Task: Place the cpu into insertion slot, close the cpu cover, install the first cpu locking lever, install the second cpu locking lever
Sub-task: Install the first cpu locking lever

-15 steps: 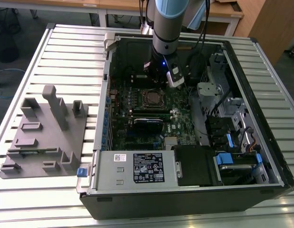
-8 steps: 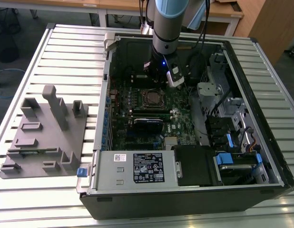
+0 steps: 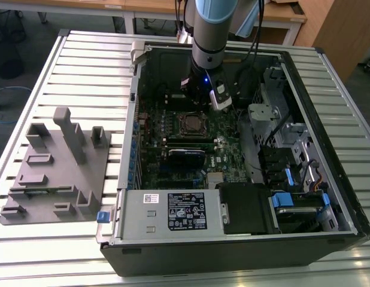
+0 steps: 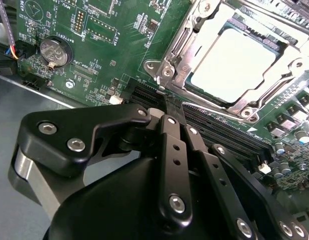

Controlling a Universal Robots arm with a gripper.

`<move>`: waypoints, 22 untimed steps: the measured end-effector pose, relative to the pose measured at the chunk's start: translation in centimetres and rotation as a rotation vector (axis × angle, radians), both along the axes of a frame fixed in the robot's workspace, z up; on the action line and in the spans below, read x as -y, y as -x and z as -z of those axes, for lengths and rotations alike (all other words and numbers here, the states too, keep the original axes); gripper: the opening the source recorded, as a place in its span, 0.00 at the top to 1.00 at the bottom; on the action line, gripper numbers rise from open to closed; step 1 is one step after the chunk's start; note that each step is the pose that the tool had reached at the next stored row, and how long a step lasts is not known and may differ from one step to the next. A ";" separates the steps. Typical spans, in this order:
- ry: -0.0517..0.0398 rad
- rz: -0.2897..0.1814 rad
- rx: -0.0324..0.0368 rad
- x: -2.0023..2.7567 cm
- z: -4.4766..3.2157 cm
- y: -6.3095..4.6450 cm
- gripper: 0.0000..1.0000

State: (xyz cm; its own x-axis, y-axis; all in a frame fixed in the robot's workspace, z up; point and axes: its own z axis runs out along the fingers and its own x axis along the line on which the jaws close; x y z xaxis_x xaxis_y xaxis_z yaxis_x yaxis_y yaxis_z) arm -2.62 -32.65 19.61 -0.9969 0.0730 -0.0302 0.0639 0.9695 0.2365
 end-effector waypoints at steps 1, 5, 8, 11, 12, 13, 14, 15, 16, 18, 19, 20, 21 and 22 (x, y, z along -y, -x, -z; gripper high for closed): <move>0.0003 0.000 0.0000 0.03 0.00 0.0 0.90; 0.0018 0.000 -0.0001 0.11 0.00 0.0 0.90; 0.0021 0.000 -0.0001 0.11 -0.01 0.0 0.90; 0.0017 0.000 0.0000 0.10 -0.03 0.0 0.90; 0.0014 0.000 -0.0001 0.09 -0.06 0.0 0.90; 0.0010 0.000 -0.0001 0.09 -0.09 0.0 0.90; 0.0003 0.000 -0.0001 0.08 -0.13 0.0 0.90; -0.0004 0.000 0.0000 0.08 -0.18 0.0 0.90; -0.0010 0.000 0.0000 0.07 -0.22 0.0 0.90; -0.0019 0.000 0.0000 0.07 -0.31 0.0 0.90; -0.0027 0.000 0.0000 0.06 -0.33 0.0 0.90; -0.0045 0.000 0.0000 0.05 -0.35 0.0 0.90; -0.0064 0.000 0.0001 0.04 -0.35 0.0 0.90; -0.0081 0.000 0.0000 0.04 -0.36 0.0 0.90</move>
State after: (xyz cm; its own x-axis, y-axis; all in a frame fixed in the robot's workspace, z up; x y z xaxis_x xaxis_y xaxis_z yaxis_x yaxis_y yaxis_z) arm -2.62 -32.69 19.97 -0.9969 0.0732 -0.0296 0.0638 0.9676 0.2444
